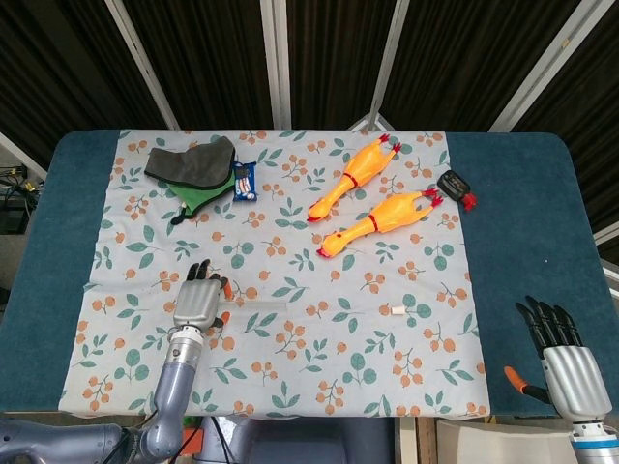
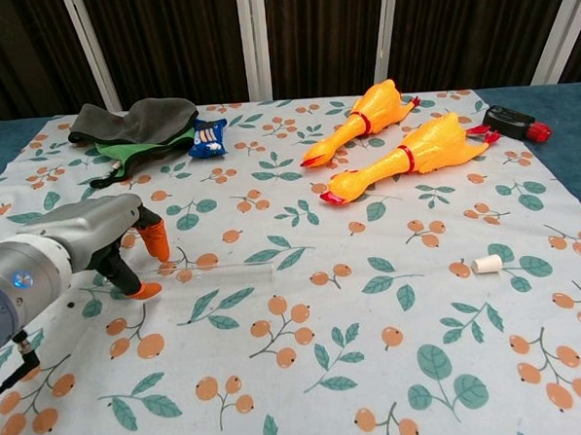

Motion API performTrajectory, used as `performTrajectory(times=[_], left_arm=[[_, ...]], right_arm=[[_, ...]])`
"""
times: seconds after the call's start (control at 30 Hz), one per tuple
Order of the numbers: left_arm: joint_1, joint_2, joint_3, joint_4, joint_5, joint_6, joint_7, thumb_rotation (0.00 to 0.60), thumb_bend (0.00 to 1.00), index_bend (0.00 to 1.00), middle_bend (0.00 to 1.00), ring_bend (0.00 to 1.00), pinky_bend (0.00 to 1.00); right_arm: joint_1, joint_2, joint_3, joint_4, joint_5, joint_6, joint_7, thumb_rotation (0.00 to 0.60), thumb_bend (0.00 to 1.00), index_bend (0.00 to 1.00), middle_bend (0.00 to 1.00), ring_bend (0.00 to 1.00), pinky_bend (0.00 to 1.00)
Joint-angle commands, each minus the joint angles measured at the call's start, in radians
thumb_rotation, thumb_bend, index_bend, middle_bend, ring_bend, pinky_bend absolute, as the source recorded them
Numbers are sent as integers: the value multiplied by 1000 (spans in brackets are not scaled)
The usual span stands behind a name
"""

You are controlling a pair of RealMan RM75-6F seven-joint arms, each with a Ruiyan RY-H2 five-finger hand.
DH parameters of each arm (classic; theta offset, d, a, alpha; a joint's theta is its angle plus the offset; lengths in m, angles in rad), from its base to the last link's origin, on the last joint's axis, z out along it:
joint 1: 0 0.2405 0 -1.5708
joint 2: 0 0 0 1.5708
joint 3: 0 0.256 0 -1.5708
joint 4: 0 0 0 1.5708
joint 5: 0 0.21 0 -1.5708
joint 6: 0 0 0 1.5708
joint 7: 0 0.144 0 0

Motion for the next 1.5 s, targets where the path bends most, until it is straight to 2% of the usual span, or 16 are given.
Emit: performTrajectory(times=[0.03,0.4,0.87,1.07,1.5], left_arm=[[-10,-17,1,18,-10,3,2,600,371,467,338,0,0],[-39,-54,-21,50,-46,8,4,600,404,483,338,0,0],[-59,-76,-22,63,-75,19,10,600,416,506,341,0,0],[-59,-75,-15,59,-65,26,0,600,464,562,393,0,0],[-57,-39,-22,18,-29,38,-35,600,486,591,420,1,0]], right_arm=[[0,0,0,0,0,0,0,600,268,0,0,0,0],[0,1,1,-3,5,-3,2,600,268,0,0,0,0],[-1,1,2,-6,7,-3,2,600,268,0,0,0,0],[0,1,2,-9,8,-5,0,600,268,0,0,0,0],[-2,1,2,-9,7,-2,-4,600,268,0,0,0,0]])
